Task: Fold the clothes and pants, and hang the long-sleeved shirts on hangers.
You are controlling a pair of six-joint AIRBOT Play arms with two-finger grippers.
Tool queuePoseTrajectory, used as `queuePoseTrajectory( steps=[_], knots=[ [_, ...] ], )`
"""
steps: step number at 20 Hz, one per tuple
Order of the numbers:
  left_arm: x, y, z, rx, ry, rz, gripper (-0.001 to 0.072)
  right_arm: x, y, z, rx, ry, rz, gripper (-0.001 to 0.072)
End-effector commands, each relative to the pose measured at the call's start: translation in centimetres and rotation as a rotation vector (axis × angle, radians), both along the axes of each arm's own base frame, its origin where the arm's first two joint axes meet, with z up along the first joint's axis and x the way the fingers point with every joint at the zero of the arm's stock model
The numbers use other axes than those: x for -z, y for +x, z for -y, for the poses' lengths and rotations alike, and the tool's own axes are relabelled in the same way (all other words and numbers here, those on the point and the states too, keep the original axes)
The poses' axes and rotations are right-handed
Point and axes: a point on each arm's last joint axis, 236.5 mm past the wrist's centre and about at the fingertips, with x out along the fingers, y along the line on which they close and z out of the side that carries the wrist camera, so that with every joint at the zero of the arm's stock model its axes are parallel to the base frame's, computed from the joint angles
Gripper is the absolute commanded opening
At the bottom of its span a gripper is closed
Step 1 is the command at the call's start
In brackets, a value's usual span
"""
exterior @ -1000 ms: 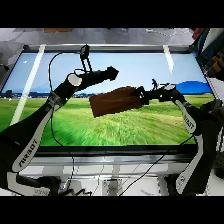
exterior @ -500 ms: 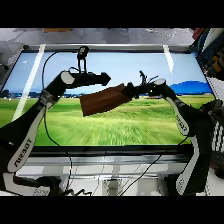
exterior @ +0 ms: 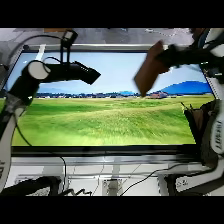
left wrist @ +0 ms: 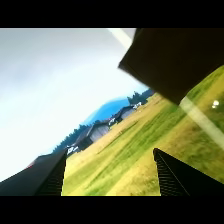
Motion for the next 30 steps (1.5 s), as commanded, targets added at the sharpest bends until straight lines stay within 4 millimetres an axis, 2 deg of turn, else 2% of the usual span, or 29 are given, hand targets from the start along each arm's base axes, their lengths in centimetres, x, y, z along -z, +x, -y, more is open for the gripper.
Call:
queuePoseTrajectory(
  steps=[1, 4, 5, 7, 8, 10, 13, 14, 15, 16, 17, 18, 19, 23, 24, 25, 26, 27, 30],
  knots=[
    [-4.7, -3.3, -0.5, 0.029, -0.007, 0.082, 0.0583, -4.9, -6.6, 13.1, 0.401, -0.224, -0.031, 0.0015],
    [-7.8, -5.6, -1.1, 0.039, -0.018, 0.14, 0.0583, -7.1, -14.4, 22.5, 0.707, -0.363, -0.089, 0.0015],
    [-8.6, -6.1, -1.2, 0.039, -0.023, 0.158, 0.0583, -7.4, -17.0, 25.0, 0.79, -0.406, -0.121, 0.0015],
    [-9.9, -7.0, -1.5, 0.039, -0.031, 0.186, 0.0583, -6.8, -23.5, 29.3, 0.959, -0.483, -0.257, 0.0015],
    [-10.3, -7.3, -1.6, 0.039, -0.034, 0.197, 0.0584, -6.2, -26.9, 31.1, 1.041, -0.508, -0.345, 0.0015],
    [-10.6, -7.5, -1.6, 0.039, -0.036, 0.203, 0.0584, -5.2, -32.4, 33.2, 1.18, -0.504, -0.482, 0.0015],
    [-10.5, -7.5, -1.6, 0.039, -0.035, 0.201, 0.0584, -5.2, -37.0, 34.7, 1.315, -0.463, -0.548, 0.0016],
    [-10.6, -7.5, -1.6, 0.039, -0.036, 0.202, 0.0584, -5.1, -37.6, 34.9, 1.332, -0.455, -0.559, 0.0016],
    [-10.6, -7.5, -1.6, 0.039, -0.036, 0.202, 0.0584, -5.1, -37.9, 35.2, 1.345, -0.454, -0.557, 0.0047],
    [-10.5, -7.5, -1.6, 0.039, -0.036, 0.202, 0.0584, -5.1, -38.0, 35.2, 1.352, -0.448, -0.558, 0.0251],
    [-10.6, -7.5, -1.6, 0.039, -0.036, 0.202, 0.0584, -5.1, -38.0, 35.2, 1.359, -0.441, -0.556, 0.0549],
    [-10.6, -7.5, -1.6, 0.039, -0.036, 0.202, 0.0583, -5.1, -37.8, 35.2, 1.354, -0.438, -0.551, 0.0716],
    [-10.5, -7.5, -1.6, 0.039, -0.036, 0.202, 0.0584, -5.2, -37.7, 35.2, 1.354, -0.438, -0.548, 0.0695],
    [-10.5, -7.5, -1.6, 0.039, -0.036, 0.202, 0.0584, -5.4, -37.1, 35.2, 1.343, -0.432, -0.521, 0.069],
    [-10.6, -7.5, -1.6, 0.039, -0.036, 0.202, 0.0584, -5.4, -36.6, 35.2, 1.332, -0.423, -0.504, 0.0603],
    [-10.5, -7.5, -1.6, 0.039, -0.036, 0.202, 0.0584, -5.2, -35.9, 34.9, 1.309, -0.404, -0.494, 0.0369],
    [-10.5, -7.5, -1.6, 0.039, -0.036, 0.202, 0.0584, -4.8, -34.9, 34.4, 1.273, -0.374, -0.479, 0.0088],
    [-10.6, -7.5, -1.6, 0.039, -0.036, 0.202, 0.0584, -4.3, -33.7, 33.8, 1.226, -0.338, -0.465, 0.0015],
    [-10.5, -7.5, -1.6, 0.039, -0.036, 0.202, 0.0584, -3.1, -29.0, 30.7, 1.029, -0.281, -0.41, 0.0016]
  ],
)
